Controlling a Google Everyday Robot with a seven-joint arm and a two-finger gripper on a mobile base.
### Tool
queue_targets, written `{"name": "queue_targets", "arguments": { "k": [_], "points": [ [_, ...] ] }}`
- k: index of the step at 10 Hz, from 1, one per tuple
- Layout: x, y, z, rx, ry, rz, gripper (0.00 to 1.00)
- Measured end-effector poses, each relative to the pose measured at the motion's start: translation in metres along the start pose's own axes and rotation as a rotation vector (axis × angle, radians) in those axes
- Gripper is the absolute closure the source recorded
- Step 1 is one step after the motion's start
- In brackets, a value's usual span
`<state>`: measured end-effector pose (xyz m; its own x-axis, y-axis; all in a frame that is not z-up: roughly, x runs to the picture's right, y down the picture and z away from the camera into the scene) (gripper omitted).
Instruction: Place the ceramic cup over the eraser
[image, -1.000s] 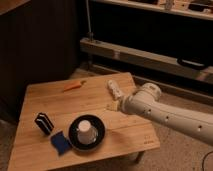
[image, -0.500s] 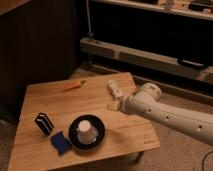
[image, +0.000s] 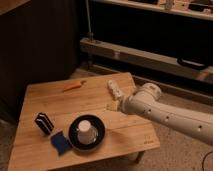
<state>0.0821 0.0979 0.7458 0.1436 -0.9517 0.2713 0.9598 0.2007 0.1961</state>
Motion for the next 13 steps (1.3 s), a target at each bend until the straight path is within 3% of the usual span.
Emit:
{"name": "queue_targets", "arguments": {
  "k": [3,5,8,9,11,13],
  "points": [
    [0.001,-0.001,0.000,0.003,-0.001,-0.001,0.20],
    [0.002,-0.008,-0.003,0.010,-0.037,-0.009,0.20],
    [0.014,-0.069,-0.008,0.046,-0.156,-0.049,0.20],
    [0.014,-0.103,-0.007,0.063,-0.206,-0.084,0.20],
    [-0.008,-0.151,-0.011,0.080,-0.264,-0.168,0.20],
    [-0.051,-0.184,-0.021,0.071,-0.316,-0.248,0.20]
  ]
}}
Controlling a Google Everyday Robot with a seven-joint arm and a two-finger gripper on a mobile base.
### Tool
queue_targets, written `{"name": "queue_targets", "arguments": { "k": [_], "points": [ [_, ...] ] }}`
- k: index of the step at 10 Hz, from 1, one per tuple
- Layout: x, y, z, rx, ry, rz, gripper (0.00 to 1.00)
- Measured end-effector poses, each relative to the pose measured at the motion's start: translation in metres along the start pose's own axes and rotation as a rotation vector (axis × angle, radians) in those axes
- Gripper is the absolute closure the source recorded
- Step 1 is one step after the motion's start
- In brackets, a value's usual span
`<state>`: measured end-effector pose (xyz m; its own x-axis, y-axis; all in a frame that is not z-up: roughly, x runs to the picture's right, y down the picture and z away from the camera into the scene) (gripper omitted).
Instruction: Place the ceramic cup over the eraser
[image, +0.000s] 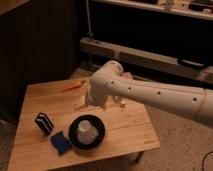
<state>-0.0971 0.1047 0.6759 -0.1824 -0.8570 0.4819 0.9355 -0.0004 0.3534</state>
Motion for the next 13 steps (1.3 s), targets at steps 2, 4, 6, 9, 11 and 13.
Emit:
{"name": "queue_targets", "arguments": {
  "k": [2,4,6,9,11,13],
  "points": [
    [-0.037,-0.015,0.004,-0.041,-0.051,-0.059,0.20],
    [-0.064,-0.006,0.014,-0.083,-0.073,-0.083,0.20],
    [-0.070,0.007,0.040,-0.104,-0.053,-0.091,0.20],
    [-0.064,0.011,0.056,-0.079,-0.024,-0.092,0.20],
    [-0.054,-0.003,0.058,-0.064,-0.012,-0.121,0.20],
    [-0.049,-0.016,0.064,-0.055,-0.015,-0.155,0.20]
  ]
}}
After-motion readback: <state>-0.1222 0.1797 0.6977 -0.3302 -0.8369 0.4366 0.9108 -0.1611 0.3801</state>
